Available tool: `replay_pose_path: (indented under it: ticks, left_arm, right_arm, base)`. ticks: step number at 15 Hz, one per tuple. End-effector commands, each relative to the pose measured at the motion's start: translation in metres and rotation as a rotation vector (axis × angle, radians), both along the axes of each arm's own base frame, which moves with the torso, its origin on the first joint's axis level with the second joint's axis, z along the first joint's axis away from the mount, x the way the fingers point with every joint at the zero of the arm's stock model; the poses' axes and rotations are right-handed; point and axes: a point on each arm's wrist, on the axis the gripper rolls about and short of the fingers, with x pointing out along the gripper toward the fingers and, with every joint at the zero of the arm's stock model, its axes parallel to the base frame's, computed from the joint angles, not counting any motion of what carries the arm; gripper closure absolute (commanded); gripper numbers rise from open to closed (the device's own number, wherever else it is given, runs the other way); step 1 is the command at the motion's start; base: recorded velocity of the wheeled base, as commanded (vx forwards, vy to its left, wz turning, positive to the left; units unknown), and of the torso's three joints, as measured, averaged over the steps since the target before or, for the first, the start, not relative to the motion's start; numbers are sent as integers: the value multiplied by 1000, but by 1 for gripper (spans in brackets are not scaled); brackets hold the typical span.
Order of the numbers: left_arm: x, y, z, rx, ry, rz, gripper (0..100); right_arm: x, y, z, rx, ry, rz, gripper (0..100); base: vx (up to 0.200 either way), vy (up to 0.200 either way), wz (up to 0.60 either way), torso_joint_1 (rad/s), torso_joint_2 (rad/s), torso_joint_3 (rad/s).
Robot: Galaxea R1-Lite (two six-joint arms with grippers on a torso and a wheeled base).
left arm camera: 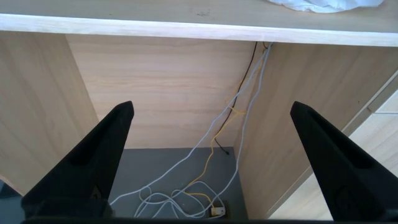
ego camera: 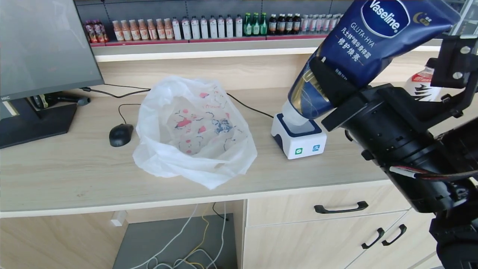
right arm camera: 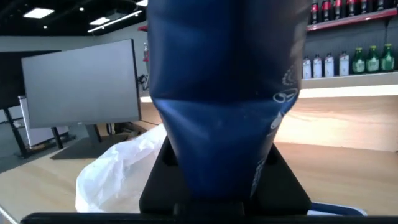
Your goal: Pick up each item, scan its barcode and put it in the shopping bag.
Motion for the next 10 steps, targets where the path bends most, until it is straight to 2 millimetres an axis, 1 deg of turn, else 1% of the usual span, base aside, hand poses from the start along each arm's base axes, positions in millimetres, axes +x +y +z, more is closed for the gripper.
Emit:
replay_pose_path:
  ticks: [1, 3, 4, 6, 7, 8, 9, 10]
  left_arm:
    - [0, 0, 0, -1, 0, 1, 0]
    - [0, 0, 0, -1, 0, 1, 0]
    - [0, 0, 0, -1, 0, 1, 0]
    - [0, 0, 0, -1, 0, 1, 0]
    - [0, 0, 0, -1, 0, -1, 0]
    - [0, 0, 0, -1, 0, 1, 0]
    - [0, 0, 0, -1, 0, 1, 0]
    - [0, 0, 0, -1, 0, 1, 0]
  right_arm:
    - [7, -8, 19, 37, -3, 40, 100]
    - [15, -9, 26, 86, 41, 68, 100]
    - [23, -6, 33, 147, 57, 106, 100]
    - [31, -2, 43, 243, 76, 167, 100]
    - [33, -1, 43, 262, 87, 180, 100]
    - [34, -2, 41, 327, 140, 224, 100]
    - [34, -2, 40, 355, 160, 234, 100]
    - [34, -3, 40, 419, 192, 248, 100]
  base:
    - [0, 0, 0, 0, 0, 0]
    - [0, 0, 0, 0, 0, 0]
    - [0, 0, 0, 0, 0, 0]
    - [0, 0, 0, 0, 0, 0]
    - [0, 0, 0, 0, 0, 0]
    - [0, 0, 0, 0, 0, 0]
    - [0, 0, 0, 0, 0, 0]
    - [0, 0, 0, 0, 0, 0]
